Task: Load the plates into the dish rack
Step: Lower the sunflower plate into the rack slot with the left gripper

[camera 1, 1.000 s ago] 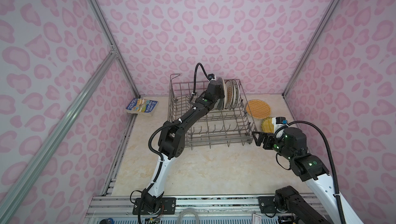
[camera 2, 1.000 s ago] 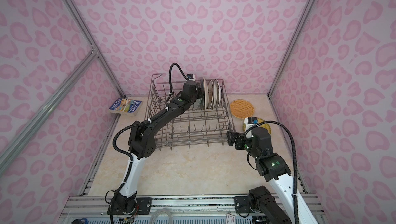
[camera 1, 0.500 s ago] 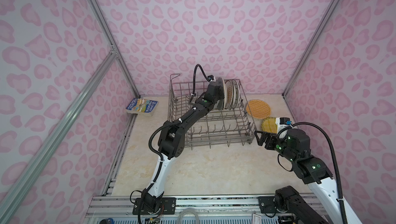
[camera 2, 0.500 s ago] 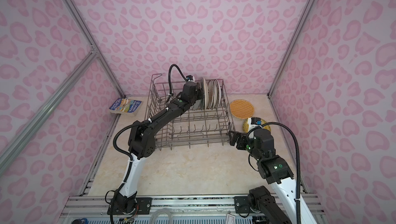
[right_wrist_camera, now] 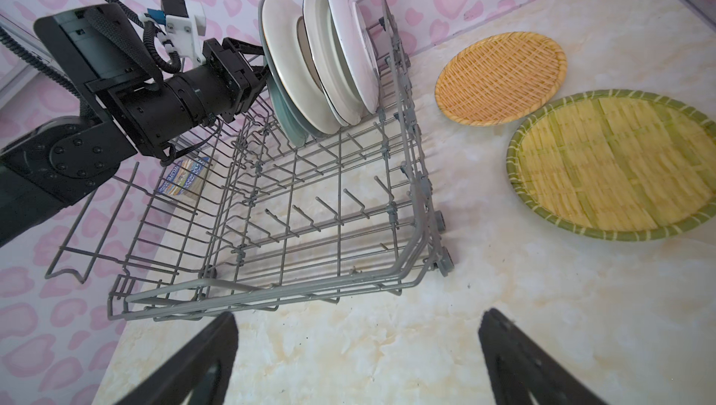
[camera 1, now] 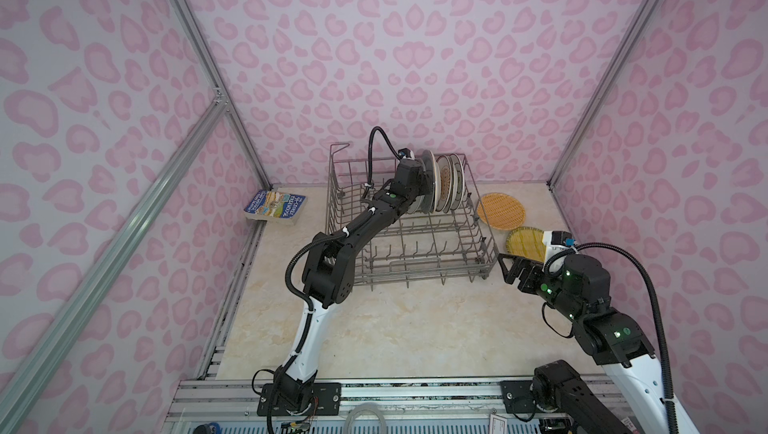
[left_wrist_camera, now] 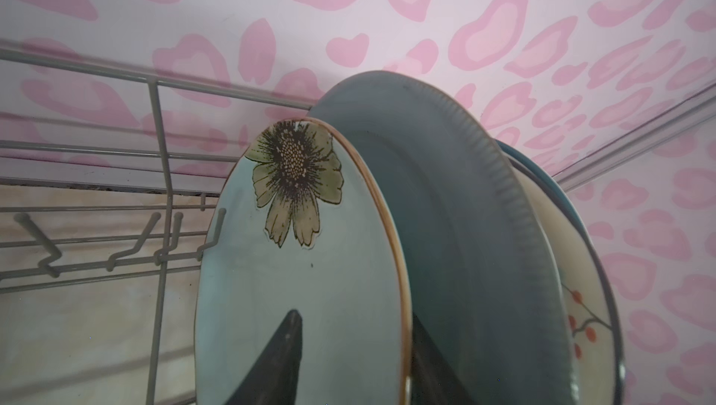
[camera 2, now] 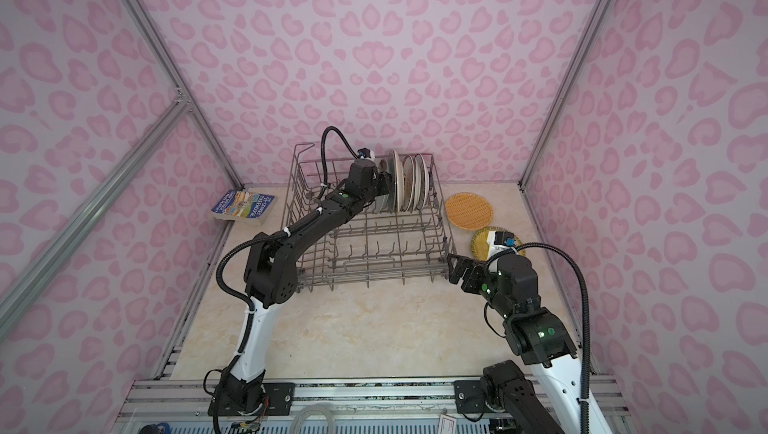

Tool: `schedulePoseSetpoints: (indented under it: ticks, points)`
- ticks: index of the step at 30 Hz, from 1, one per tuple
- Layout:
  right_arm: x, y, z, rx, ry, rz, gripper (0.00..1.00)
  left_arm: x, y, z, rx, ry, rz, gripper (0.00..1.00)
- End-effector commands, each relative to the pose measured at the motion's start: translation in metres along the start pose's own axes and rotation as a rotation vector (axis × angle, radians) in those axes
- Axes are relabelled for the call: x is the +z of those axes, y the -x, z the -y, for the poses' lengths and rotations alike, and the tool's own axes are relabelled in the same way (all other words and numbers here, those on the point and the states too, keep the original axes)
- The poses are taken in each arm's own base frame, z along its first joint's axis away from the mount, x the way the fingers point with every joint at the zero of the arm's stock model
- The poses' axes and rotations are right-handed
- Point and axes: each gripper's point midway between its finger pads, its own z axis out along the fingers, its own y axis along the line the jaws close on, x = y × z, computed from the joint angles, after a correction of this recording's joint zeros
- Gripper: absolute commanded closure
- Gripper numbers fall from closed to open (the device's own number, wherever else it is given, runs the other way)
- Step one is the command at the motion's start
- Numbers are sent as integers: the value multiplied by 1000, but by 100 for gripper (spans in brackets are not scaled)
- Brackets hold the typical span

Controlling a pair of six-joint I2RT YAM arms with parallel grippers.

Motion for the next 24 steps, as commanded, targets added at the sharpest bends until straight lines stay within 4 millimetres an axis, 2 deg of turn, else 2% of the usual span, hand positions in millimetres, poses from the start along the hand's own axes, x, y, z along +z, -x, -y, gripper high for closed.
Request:
schedulePoseSetpoints:
  ticks: [1, 12, 17, 24]
  points:
    - [-2, -3, 1, 48, 5, 3, 3, -121, 122, 72, -32, -193, 211, 54]
    - [-8, -2, -3, 72, 32, 14, 3, -147, 123, 76, -44, -233, 209, 48]
    - [-8, -3, -3, 78, 35, 14, 3, -165, 131, 81, -40, -249, 228, 46]
    - [-9, -6, -3, 90, 46, 16, 3, -190, 130, 82, -40, -277, 229, 45]
